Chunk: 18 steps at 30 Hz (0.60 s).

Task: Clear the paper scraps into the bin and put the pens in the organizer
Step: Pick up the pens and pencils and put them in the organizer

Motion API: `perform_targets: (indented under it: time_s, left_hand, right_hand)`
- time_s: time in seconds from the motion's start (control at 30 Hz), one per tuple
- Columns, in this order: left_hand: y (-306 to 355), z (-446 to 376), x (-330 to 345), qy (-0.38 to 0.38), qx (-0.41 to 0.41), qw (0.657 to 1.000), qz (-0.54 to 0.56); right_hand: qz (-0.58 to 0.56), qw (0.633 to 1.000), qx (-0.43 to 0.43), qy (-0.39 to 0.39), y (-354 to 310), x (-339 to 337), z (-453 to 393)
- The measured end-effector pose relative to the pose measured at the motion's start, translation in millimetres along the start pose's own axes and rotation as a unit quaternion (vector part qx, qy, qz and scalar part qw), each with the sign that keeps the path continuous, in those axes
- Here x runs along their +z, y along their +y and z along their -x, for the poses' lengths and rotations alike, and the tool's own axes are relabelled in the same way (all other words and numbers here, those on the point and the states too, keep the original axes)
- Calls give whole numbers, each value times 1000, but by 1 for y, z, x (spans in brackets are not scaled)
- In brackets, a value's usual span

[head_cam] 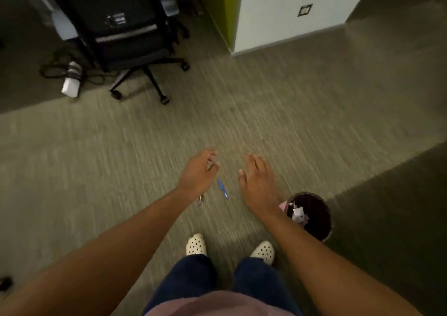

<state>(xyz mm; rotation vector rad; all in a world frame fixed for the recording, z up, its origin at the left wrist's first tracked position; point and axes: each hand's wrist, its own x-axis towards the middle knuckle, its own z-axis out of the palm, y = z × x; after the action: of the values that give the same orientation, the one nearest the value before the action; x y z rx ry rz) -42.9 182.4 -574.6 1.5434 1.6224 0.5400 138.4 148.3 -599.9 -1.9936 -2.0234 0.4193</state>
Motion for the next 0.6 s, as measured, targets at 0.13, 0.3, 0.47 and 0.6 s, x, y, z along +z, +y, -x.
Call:
perform_targets:
  time_s: [0.13, 0.3, 0.47, 0.6]
  left_hand:
    - [-38, 2, -11, 8, -26, 999, -17]
    - [-61, -4, -1, 17, -72, 997, -25]
    - [-92, -19, 23, 4, -119, 992, -42]
    - [-137, -38, 56, -9, -153, 987, -43]
  right_hand:
    - [3, 999, -26, -44, -15, 25, -13]
    - [-12, 995, -31, -96, -4, 44, -30]
    - [-9, 991, -22, -134, 26, 77, -45]
    - [-3, 987, -13, -159, 53, 126, -51]
